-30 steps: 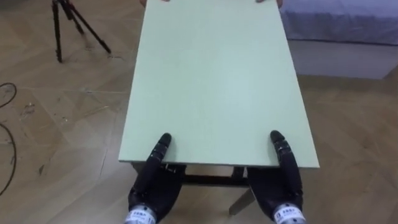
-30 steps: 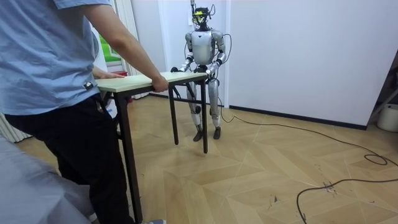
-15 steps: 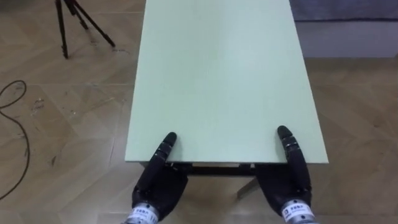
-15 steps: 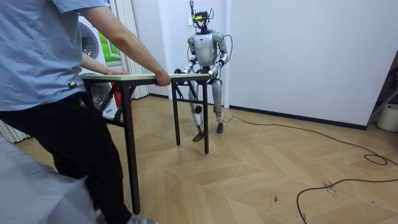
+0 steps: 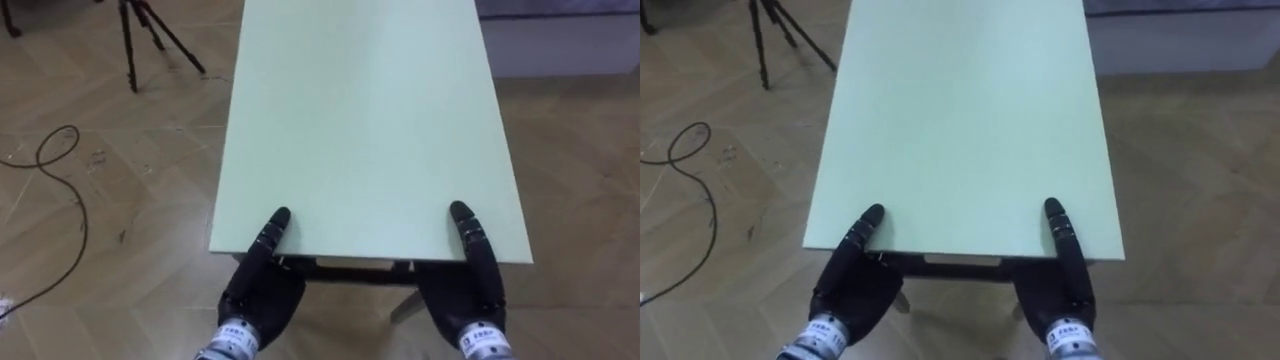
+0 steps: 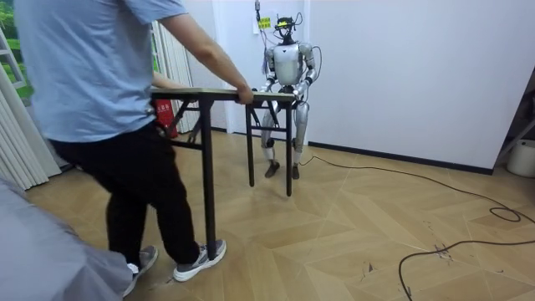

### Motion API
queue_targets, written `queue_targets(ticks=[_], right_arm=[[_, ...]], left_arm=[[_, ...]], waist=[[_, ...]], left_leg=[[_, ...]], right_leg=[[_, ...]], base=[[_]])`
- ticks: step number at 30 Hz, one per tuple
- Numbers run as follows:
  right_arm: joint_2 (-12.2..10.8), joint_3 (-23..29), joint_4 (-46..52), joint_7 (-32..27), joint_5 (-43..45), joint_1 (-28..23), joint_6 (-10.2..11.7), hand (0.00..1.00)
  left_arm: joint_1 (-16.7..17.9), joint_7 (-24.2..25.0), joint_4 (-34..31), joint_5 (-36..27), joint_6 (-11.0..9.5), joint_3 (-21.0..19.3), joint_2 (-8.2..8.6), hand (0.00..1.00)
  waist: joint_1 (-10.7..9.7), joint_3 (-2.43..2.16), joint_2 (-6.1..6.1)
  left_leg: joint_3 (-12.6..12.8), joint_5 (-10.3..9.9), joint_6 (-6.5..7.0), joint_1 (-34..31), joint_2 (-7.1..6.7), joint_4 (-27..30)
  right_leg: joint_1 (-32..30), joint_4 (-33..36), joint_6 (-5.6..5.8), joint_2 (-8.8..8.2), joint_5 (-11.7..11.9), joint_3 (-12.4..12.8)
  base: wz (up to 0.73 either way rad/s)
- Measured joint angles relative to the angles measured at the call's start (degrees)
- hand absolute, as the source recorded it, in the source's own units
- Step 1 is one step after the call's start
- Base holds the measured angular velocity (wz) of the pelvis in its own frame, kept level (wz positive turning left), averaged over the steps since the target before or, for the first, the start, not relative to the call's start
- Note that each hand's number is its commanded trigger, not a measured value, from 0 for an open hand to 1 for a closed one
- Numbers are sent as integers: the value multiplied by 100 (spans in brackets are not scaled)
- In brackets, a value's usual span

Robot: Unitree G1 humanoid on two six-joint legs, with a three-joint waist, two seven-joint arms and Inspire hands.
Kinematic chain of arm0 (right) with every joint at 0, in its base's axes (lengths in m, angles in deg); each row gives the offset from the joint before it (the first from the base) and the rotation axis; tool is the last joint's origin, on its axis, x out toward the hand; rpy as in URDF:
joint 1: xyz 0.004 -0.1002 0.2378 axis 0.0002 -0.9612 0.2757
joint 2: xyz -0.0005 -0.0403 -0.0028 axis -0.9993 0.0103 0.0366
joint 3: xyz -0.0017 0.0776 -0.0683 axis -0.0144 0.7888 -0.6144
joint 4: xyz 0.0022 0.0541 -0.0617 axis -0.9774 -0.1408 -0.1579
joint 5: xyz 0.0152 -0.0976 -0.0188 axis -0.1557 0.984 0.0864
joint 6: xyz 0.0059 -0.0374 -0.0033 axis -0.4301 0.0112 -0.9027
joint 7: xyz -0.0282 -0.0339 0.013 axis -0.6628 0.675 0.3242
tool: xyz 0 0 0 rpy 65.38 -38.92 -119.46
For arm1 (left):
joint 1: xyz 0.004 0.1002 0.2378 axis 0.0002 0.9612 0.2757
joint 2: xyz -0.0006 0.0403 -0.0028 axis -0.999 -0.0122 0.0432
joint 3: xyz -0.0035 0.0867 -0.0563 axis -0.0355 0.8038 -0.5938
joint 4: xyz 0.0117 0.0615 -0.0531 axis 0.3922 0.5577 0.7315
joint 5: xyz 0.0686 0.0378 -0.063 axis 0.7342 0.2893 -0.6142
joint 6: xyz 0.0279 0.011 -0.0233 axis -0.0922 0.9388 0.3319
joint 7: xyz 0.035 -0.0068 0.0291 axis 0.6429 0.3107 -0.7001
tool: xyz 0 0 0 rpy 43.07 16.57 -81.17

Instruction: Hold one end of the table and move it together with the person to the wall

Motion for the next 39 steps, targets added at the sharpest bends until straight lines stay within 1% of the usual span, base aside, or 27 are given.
queue_targets(ticks=[2, 4, 5, 6, 8, 10, 11, 13, 15, 17, 19, 22, 23, 24, 25, 26, 27, 28, 29, 30, 32, 34, 35, 36, 37, 38, 39], right_arm=[[1, -63, 11, 0, -17, -5, 13, 100], [4, -114, 57, 4, -31, 18, 23, 100], [12, -122, 99, 9, -26, 34, 23, 100], [12, -140, 98, 20, -14, 67, 23, 100], [13, -211, 101, 59, -20, 114, 38, 100], [-33, -261, 93, 72, -17, 210, 27, 100], [-75, -288, 94, 72, -21, 254, 22, 100], [-120, -277, 91, 72, -11, 292, 21, 100], [-121, -277, 44, 101, -24, 301, 26, 100], [-123, -276, -35, 137, -69, 304, 22, 100], [-135, -276, -74, 154, -108, 274, 29, 100], [-117, -277, -79, 171, -161, 176, 20, 100], [-109, -278, -77, 209, -212, 126, 20, 100], [-110, -278, -77, 225, -218, 108, 25, 100], [-110, -278, -77, 256, -220, 99, 24, 100], [-101, -278, -42, 271, -222, 103, 21, 100], [-92, -289, -74, 260, -178, 121, 14, 100], [-72, -305, -98, 248, -137, 121, 8, 100], [42, -348, -98, 207, -95, 119, -9, 100], [162, -354, -94, 188, -87, 126, -57, 100], [247, -331, -80, 189, -9, 138, -93, 100], [226, -321, -61, 213, 18, 148, -92, 100], [226, -291, -51, 217, 19, 161, -90, 100], [218, -266, -57, 217, 12, 192, -75, 100], [202, -270, -57, 217, 4, 192, -57, 100], [174, -298, -56, 217, 13, 161, -56, 100], [184, -296, -31, 219, 10, 127, -51, 100]], left_arm=[[49, 65, -9, 10, 19, -55, 23, 100], [48, 122, -23, 19, 30, -131, 26, 100], [40, 121, -49, 32, 42, -171, 51, 100], [38, 118, -57, 63, 44, -215, 56, 100], [49, 94, -141, 57, 69, -250, 26, 100], [51, 88, -279, 59, 82, -354, -33, 100], [50, 81, -353, 69, 87, -408, -70, 100], [43, 74, -393, 99, 103, -467, -98, 100], [43, 73, -393, 128, 107, -470, -93, 100], [48, 73, -387, 129, 111, -462, -99, 100], [51, 73, -379, 163, 112, -429, -112, 100], [129, 73, -375, 197, 110, -381, -99, 100], [138, 73, -375, 200, 113, -338, -101, 100], [119, 71, -374, 230, 110, -333, -91, 100], [97, 70, -373, 242, 110, -334, -90, 100], [64, 68, -353, 247, 94, -348, -93, 100], [113, 74, -307, 245, 88, -414, -38, 100], [194, 87, -298, 239, 78, -414, -15, 100], [353, 132, -293, 199, 67, -403, 10, 100], [470, 134, -287, 102, 82, -371, 34, 100], [560, 138, -287, 100, 150, -368, 92, 100], [542, 142, -287, 100, 162, -395, 95, 100], [501, 155, -288, 115, 165, -403, 100, 100], [437, 164, -281, 116, 168, -399, 95, 100], [419, 161, -281, 114, 164, -395, 110, 100], [420, 145, -279, 105, 160, -390, 70, 100], [400, 127, -275, 107, 166, -378, 49, 100]], waist=[[97, 9, -59], [201, 4, -128], [272, 17, -172], [280, 26, -187], [379, 46, -222], [473, 109, -380], [528, 110, -464], [570, 111, -500], [566, 108, -469], [571, 115, -429], [538, 114, -394], [527, 91, -258], [567, 86, -210], [586, 90, -173], [584, 88, -163], [584, 96, -120], [708, 110, -93], [758, 107, -67], [785, 99, 50], [779, 105, 205], [637, 84, 346], [482, 100, 357], [420, 107, 359], [395, 142, 344], [364, 160, 306], [217, 149, 223], [28, 138, 249]], left_leg=[[57, 4, -3, -157, -8, 164], [129, 25, -22, -456, -3, 395], [139, 62, -68, -667, 20, 533], [127, 162, -111, -827, 63, 604], [135, 342, -193, -999, 205, 553], [119, 512, -291, -1129, 331, 489], [113, 598, -336, -1279, 425, 505], [84, 686, -406, -1467, 583, 564], [-6, 836, -468, -1620, 728, 568], [-90, 962, -513, -1653, 815, 500], [-178, 1156, -536, -1658, 820, 337], [-328, 1534, -567, -1672, 845, 20], [-441, 1782, -622, -1664, 846, -213], [-670, 2135, -735, -1646, 807, -564], [-832, 2325, -867, -1626, 783, -792], [-1016, 2510, -989, -1640, 839, -923], [-935, 1878, -888, -1743, 963, -16], [-907, 1521, -849, -1769, 1021, 556], [-948, 1020, -859, -1826, 1109, 1749], [-1047, 778, -880, -1818, 1134, 2824], [-1144, 722, -850, -1602, 1065, 3753], [-1211, 755, -895, -1049, 1049, 3729], [-1282, 787, -974, -598, 1090, 3369], [-1247, 334, -1102, -217, 1064, 2706], [-1228, 219, -1058, -96, 977, 2378], [-1254, 167, -1056, 96, 800, 1782], [-1280, 122, -1122, 228, 695, 1207]], right_leg=[[611, 52, 60, -201, -81, 236], [1237, -372, 125, -263, -103, 447], [1594, -977, 385, -216, -465, 506], [1740, -1539, 404, -92, -717, 493], [1789, -2100, 401, 87, -800, 511], [1863, -2650, 386, 252, -865, 508], [1869, -2924, 380, 375, -869, 523], [1844, -3233, 359, 535, -857, 413], [1849, -3469, 218, 694, -816, 149], [1845, -3527, 95, 818, -751, 26], [1847, -3563, 5, 890, -697, -122], [1751, -3565, -142, 1027, -612, -239], [1678, -3577, -228, 1099, -560, -272], [1614, -3649, -340, 1209, -488, -246], [1559, -3705, -394, 1265, -456, -237], [1412, -3688, -542, 1324, -376, -417], [1329, -3586, -634, 1284, -326, -644], [1336, -3566, -668, 1282, -314, -765], [1384, -3552, -731, 1332, -291, -896], [1383, -3483, -762, 1363, -280, -1119], [1273, -3346, -809, 1391, -277, -1415], [1082, -3098, -866, 1372, -306, -1602], [922, -2943, -883, 1372, -319, -1675], [792, -2776, -876, 1329, -315, -1693], [747, -2736, -850, 1280, -284, -1657], [641, -2698, -901, 1200, -155, -1429], [536, -2811, -970, 1230, 71, -1011]], base=[[-18], [-18], [-9], [-6], [-24], [-37], [-17], [-13], [2], [10], [22], [17], [25], [32], [29], [-12], [-44], [-77], [-70], [-51], [1], [37], [32], [29], [47], [76], [82]])
